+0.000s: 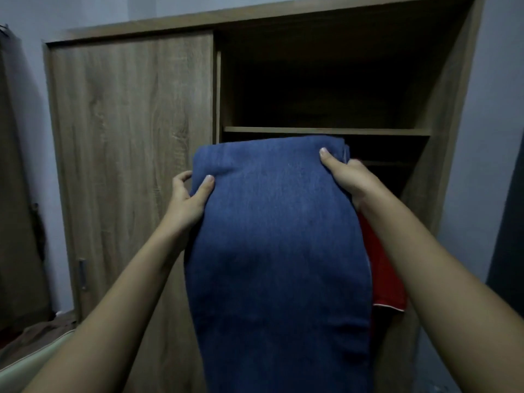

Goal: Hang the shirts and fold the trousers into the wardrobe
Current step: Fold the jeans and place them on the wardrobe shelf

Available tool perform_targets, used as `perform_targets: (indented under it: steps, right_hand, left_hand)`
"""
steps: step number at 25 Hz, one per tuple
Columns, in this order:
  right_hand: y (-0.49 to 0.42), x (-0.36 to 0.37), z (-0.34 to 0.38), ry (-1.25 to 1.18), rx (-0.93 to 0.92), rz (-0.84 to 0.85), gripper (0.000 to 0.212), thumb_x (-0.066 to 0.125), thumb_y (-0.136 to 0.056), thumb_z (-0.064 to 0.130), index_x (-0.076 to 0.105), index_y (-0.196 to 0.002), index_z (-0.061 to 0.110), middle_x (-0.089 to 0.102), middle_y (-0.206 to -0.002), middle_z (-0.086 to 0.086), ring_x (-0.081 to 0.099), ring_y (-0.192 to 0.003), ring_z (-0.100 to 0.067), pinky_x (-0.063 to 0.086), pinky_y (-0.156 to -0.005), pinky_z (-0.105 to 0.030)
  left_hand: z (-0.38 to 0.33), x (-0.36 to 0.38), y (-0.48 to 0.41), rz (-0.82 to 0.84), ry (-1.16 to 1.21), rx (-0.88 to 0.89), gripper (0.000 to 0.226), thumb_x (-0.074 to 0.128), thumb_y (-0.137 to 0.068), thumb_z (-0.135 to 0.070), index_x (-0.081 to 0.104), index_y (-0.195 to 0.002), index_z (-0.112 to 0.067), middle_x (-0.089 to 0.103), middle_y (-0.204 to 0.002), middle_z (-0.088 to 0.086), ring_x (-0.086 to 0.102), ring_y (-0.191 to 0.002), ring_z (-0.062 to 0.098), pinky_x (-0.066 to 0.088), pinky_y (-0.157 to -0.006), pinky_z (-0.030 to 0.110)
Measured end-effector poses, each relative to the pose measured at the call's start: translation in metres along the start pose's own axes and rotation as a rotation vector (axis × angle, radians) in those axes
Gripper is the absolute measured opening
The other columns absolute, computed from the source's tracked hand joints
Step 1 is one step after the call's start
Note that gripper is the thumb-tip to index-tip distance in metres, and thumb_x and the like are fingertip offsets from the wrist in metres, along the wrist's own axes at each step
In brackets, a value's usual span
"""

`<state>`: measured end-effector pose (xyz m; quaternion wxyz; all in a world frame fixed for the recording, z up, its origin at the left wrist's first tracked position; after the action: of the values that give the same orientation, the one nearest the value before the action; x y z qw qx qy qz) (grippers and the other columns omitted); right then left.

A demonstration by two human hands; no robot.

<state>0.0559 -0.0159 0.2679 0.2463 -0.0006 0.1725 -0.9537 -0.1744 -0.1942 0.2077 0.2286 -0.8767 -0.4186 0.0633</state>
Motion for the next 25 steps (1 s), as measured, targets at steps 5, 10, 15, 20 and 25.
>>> perform_targets:
  steps: [5, 10, 15, 20, 25]
  right_hand:
    - [0.008, 0.018, -0.074, -0.420, 0.322, 0.275, 0.032, 0.060, -0.085, 0.040, 0.069, -0.105, 0.016, 0.069, -0.100, -0.012, 0.071, -0.076, -0.023, 0.059, -0.059, -0.037]
    - [0.051, 0.047, -0.137, -0.231, 0.532, 0.442, 0.038, 0.050, -0.090, 0.043, 0.066, -0.093, 0.008, 0.073, -0.079, -0.009, 0.071, -0.068, -0.019, 0.059, -0.059, -0.030]
    - [0.036, 0.020, -0.090, -0.510, 0.348, 0.317, 0.025, 0.041, -0.098, 0.027, 0.061, -0.093, 0.014, 0.073, -0.074, -0.008, 0.071, -0.066, -0.018, 0.059, -0.055, -0.031]
    - [0.056, 0.032, -0.099, -0.542, 0.305, 0.386, 0.055, 0.031, -0.100, 0.035, 0.076, -0.074, 0.018, 0.074, -0.072, -0.005, 0.070, -0.064, -0.015, 0.057, -0.056, -0.026]
    - [0.055, 0.031, -0.144, -0.494, 0.498, 0.271, 0.035, 0.045, -0.095, 0.033, 0.058, -0.095, 0.001, 0.070, -0.068, -0.013, 0.069, -0.057, -0.022, 0.055, -0.049, -0.024]
  left_hand:
    - [0.033, -0.019, -0.031, -0.036, -0.083, -0.296, 0.057, 0.064, -0.085, -0.043, 0.053, -0.122, 0.000, 0.063, -0.117, 0.016, 0.064, -0.097, 0.027, 0.052, -0.064, 0.032]
    - [0.076, -0.010, 0.011, 0.056, -0.064, -0.602, 0.048, 0.064, -0.086, -0.037, 0.059, -0.118, -0.002, 0.061, -0.120, 0.015, 0.061, -0.101, 0.029, 0.049, -0.080, 0.035]
    - [0.027, -0.008, 0.012, 0.350, 0.114, -0.412, 0.047, 0.071, -0.073, -0.017, 0.059, -0.118, -0.008, 0.066, -0.113, 0.011, 0.066, -0.099, 0.025, 0.054, -0.078, 0.035]
    - [0.040, -0.031, -0.002, -0.005, 0.058, -0.267, 0.055, 0.071, -0.078, -0.014, 0.048, -0.127, -0.006, 0.058, -0.121, 0.016, 0.060, -0.096, 0.025, 0.050, -0.074, 0.037]
    - [0.064, -0.021, 0.016, 0.261, -0.249, -0.499, 0.018, 0.058, -0.091, -0.018, 0.055, -0.103, -0.006, 0.061, -0.098, 0.012, 0.065, -0.075, 0.019, 0.050, -0.053, 0.029]
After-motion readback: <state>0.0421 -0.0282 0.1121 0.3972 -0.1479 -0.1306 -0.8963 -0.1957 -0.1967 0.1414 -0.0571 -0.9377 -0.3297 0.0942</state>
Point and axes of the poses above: each hand's wrist, its own y-axis away from the middle knuckle, its own x-axis out of the palm, z = x × y, the point moved 8 cm from there along -y, towards the middle knuckle
